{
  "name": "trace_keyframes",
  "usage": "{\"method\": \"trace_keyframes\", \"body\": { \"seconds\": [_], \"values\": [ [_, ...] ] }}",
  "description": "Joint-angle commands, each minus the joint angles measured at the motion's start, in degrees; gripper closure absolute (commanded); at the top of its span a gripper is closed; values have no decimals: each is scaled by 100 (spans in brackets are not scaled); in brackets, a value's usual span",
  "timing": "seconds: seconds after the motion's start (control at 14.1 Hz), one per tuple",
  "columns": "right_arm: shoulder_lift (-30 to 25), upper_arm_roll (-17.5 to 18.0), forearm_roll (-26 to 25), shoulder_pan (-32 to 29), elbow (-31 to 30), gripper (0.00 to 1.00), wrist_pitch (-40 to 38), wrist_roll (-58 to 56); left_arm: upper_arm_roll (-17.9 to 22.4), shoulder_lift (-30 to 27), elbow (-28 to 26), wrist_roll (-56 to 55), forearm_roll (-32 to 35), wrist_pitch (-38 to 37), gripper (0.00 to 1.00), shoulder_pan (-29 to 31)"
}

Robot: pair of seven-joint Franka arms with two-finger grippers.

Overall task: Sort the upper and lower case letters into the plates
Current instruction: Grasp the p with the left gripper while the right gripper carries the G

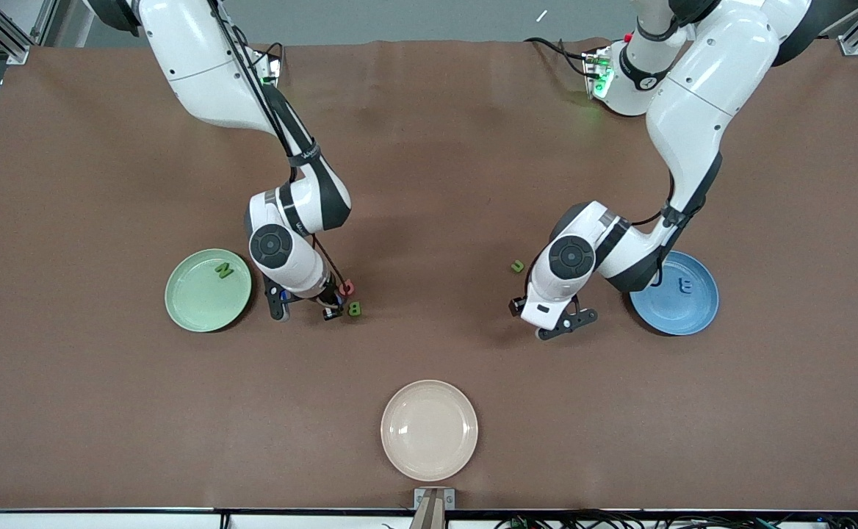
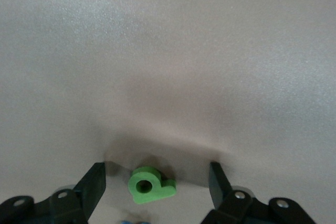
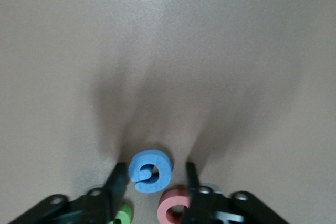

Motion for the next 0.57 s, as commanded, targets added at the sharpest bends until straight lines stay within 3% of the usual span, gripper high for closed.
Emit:
{"method": "trace_keyframes", "body": {
  "seconds": [0.0,0.14,0.35,0.5],
  "values": [
    [80,-54,-95,75,43,81,-3,143,-20,-93,-135,-50,-158,53,13,6],
    [80,-54,-95,66,52,96,-11,117,-29,-93,-135,-50,-158,44,15,6],
    [46,-71,-139,40,78,99,-125,-110,-38,-93,-144,-50,-158,44,19,14],
    [10,-71,-428,-126,174,99,-807,-593,-29,-93,-144,-50,-158,36,24,14]
  ]
}}
